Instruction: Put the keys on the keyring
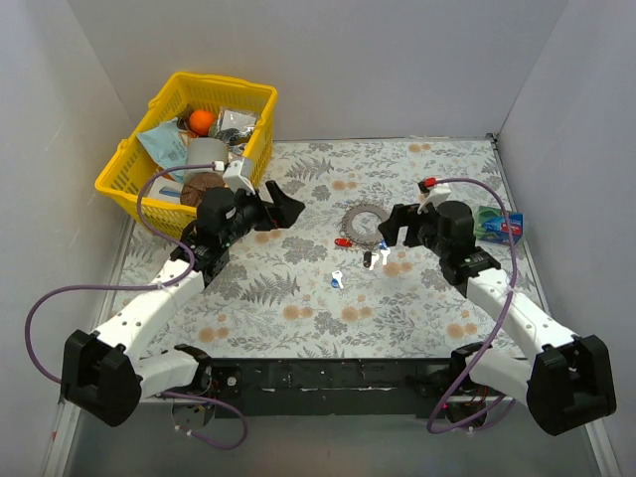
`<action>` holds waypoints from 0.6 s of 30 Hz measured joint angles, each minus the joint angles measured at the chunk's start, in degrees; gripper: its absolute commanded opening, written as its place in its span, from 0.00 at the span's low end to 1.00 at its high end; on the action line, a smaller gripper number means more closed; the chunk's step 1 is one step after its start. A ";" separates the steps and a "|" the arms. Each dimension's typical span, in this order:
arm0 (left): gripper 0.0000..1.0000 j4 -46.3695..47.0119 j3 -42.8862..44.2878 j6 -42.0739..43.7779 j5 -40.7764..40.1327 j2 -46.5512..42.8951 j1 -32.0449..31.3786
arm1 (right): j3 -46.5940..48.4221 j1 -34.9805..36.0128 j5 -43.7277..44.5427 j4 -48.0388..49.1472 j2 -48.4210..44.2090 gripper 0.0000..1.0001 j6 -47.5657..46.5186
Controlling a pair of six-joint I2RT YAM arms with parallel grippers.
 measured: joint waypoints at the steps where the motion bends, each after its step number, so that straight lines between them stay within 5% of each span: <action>1: 0.98 0.13 0.00 0.07 0.02 -0.35 0.00 | 0.07 0.00 -0.15 -0.02 0.20 0.96 -0.26; 13: 0.98 -0.52 1.51 2.10 7.41 1.07 0.00 | 17.31 3.23 2.03 -9.70 22.77 0.90 -2.36; 16: 0.98 -2.38 5.97 3.30 10.08 4.52 0.00 | 24.94 4.61 2.69 -13.90 30.95 0.81 -3.08; 18: 0.98 -4.33 9.90 4.26 11.61 7.48 0.00 | 29.97 5.09 3.17 -16.57 36.04 0.62 -3.34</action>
